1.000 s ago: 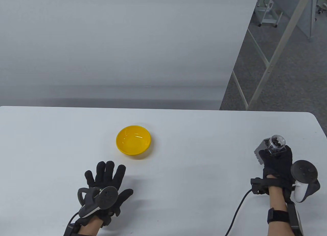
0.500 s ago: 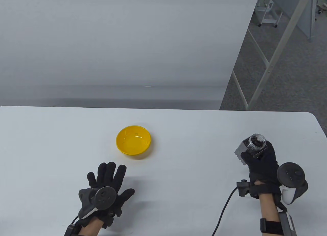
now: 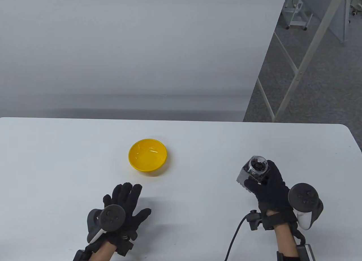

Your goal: Pour coffee beans from coffee jar into bowl

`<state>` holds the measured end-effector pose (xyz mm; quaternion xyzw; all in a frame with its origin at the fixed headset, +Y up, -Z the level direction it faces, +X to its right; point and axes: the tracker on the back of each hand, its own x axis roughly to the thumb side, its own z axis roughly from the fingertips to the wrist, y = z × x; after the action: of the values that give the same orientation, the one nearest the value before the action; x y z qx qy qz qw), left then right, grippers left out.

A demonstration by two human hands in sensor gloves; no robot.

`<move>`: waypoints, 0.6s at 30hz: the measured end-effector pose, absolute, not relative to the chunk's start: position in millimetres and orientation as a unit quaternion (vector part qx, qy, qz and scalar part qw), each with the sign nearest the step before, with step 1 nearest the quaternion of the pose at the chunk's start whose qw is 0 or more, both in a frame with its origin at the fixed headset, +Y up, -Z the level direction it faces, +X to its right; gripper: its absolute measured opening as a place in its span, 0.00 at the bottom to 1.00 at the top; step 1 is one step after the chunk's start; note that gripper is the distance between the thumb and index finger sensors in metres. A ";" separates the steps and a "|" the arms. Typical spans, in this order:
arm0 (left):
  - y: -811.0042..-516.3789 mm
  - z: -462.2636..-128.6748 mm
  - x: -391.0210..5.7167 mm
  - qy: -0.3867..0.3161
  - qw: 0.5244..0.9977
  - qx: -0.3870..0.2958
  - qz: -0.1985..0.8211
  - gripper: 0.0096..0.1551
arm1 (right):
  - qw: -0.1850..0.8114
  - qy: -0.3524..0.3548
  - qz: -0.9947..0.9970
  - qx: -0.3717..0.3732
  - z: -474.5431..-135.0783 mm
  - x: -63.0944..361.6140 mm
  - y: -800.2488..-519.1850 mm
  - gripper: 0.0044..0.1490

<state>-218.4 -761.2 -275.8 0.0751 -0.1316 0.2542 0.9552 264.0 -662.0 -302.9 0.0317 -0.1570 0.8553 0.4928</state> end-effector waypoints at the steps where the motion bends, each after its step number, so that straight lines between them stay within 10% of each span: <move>1: -761.2 -275.8 -218.1 -0.132 0.953 0.076 0.261 0.56 | 0.495 -0.154 0.854 0.034 -301.8 261.5 -661.8 0.58; 18: -777.2 -281.7 -216.6 -0.108 0.837 0.025 0.535 0.54 | 0.497 -0.066 0.854 0.137 -281.6 195.8 -657.0 0.58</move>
<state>-216.6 -777.2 -281.7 0.0248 -0.1084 0.5351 0.8375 195.8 -657.0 -281.6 0.1366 -0.0656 0.8542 0.4974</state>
